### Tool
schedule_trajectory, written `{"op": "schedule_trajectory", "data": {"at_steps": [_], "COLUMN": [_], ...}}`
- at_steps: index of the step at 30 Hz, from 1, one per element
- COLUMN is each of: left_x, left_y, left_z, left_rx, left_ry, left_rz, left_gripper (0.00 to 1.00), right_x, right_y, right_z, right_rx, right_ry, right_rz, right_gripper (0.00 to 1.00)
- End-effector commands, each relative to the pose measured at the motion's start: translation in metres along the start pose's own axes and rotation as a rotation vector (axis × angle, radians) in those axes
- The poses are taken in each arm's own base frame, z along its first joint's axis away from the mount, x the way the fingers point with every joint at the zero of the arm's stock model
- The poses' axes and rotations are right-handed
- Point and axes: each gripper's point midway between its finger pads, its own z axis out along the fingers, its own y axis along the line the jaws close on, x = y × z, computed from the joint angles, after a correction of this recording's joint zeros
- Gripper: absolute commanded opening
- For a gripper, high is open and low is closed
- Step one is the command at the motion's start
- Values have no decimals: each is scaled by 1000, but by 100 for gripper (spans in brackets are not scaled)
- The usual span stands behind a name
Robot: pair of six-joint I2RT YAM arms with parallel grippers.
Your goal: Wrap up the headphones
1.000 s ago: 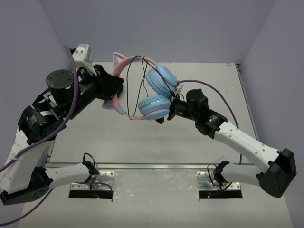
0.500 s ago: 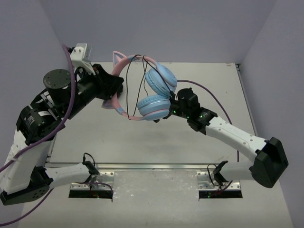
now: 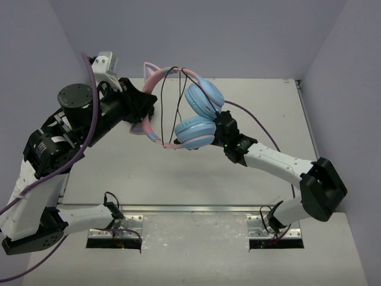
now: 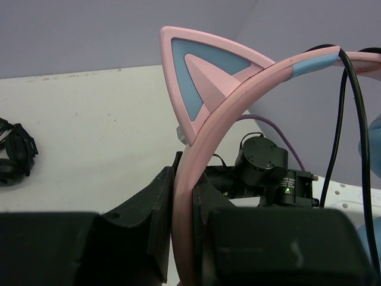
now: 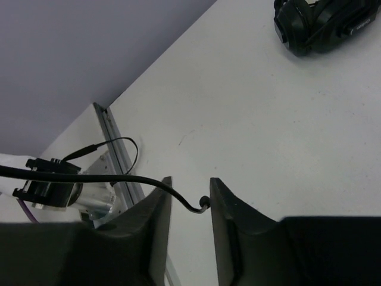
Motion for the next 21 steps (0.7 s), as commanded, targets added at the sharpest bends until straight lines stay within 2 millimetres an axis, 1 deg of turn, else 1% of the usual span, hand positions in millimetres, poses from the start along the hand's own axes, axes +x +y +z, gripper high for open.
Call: {"op": "schedule_trajectory", "data": {"at_steps": [1,2,3,4,5,8,10,17,21], "left_x": [-42,-42,-42,-44,-45,-49,-52,-54,-55], "left_y": [-20,-19,-18,-17,-17,-17,-18,-17,-16], "left_z": [-11,-11,-10,-9,-10,-10,-10,-9,-9], "left_rx": [72,68,63,51,50,45,46,35,27], "left_ry": [-137,-137,-138,-140,-142,-153,-157,-159,-161], "left_rz": [-83,-83,-83,-83,-84,-87,-88,-91,-91], "left_gripper": [0,0,0,0,0,0,0,0,0], "right_x": [-31,-32,-33,-33,-32,-27,-23,-24,-23], "right_y": [13,12,11,11,11,11,11,13,10], "right_z": [10,12,13,15,16,17,17,21,23], "right_rx": [-53,-51,-50,-51,-52,-69,-74,-91,-82], "right_ry": [-87,-89,-95,-96,-94,-91,-93,-101,-100], "right_rz": [-31,-28,-26,-18,-11,4,16,35,42], "right_gripper": [25,13,9,9,15,18,23,25,31]}}
